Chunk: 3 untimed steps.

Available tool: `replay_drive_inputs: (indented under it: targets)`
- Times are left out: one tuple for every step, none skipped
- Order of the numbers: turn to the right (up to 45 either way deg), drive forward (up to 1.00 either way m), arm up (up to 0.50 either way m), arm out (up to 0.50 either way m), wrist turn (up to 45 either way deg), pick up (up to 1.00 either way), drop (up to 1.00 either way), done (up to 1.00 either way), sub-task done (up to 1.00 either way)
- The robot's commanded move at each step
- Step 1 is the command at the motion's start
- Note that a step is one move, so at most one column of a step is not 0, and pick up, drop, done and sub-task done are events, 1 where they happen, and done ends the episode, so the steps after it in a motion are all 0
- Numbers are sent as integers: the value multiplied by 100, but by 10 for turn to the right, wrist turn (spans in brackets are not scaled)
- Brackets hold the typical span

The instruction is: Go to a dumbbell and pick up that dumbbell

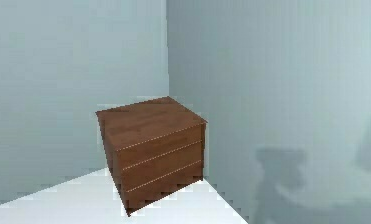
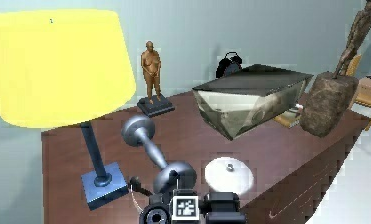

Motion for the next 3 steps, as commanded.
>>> replay_drive_inputs:
  targets:
    - [0, 0, 0, 0, 0, 100, 0, 0, 0]
    - [0, 0, 10, 0, 0, 0, 0, 0, 0]
    - [0, 0, 0, 0, 0, 0, 0, 100, 0]
